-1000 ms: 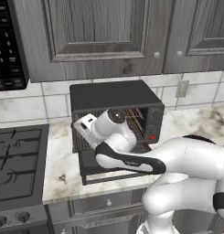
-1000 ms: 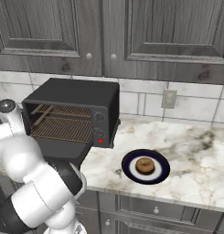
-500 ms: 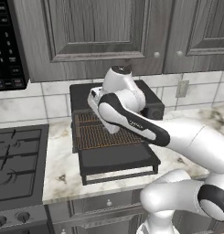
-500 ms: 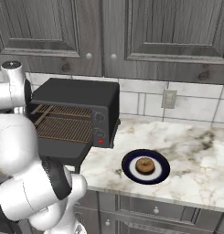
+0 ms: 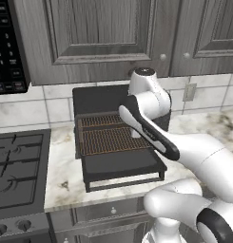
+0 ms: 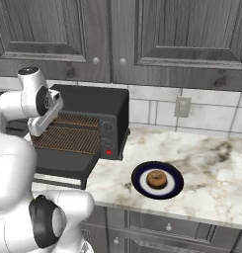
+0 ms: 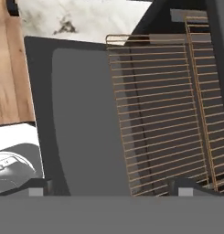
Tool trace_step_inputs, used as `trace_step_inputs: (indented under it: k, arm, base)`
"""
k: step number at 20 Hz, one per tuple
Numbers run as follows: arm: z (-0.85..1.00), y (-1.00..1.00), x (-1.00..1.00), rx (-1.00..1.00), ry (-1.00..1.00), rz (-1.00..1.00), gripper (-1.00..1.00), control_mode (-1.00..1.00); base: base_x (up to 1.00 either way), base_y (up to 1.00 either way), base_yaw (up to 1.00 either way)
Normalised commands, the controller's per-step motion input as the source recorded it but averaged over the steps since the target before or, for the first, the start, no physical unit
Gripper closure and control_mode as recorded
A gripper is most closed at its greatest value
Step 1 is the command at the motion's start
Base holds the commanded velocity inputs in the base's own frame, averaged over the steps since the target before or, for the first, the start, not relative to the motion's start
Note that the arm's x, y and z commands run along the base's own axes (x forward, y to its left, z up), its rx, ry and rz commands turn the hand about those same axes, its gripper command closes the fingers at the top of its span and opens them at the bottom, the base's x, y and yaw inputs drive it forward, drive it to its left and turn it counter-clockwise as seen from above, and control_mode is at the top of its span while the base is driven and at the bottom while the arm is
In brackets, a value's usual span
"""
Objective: Pick up the bagel from the plate, place it on the toaster oven rack, close the door, and set the timer.
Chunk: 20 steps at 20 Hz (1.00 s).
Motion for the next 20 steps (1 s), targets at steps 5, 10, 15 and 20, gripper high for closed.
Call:
trace_step_inputs:
  k: [5,10,15,20]
  arm:
    - [-0.19,-0.94,-0.07,0.02,0.0,-0.57,-1.0,-1.0]
    - [-0.02,-0.74,0.0,0.0,0.0,-0.53,-1.0,-1.0]
    - [-0.07,-0.64,0.0,0.0,0.0,-0.44,-1.0,-1.0]
    - [-0.17,-0.65,0.0,0.0,0.0,-0.32,-1.0,-1.0]
  base:
    - [0.0,0.0,0.0]
    - [0.0,0.0,0.0]
    - [0.0,0.0,0.0]
    - [0.0,0.0,0.0]
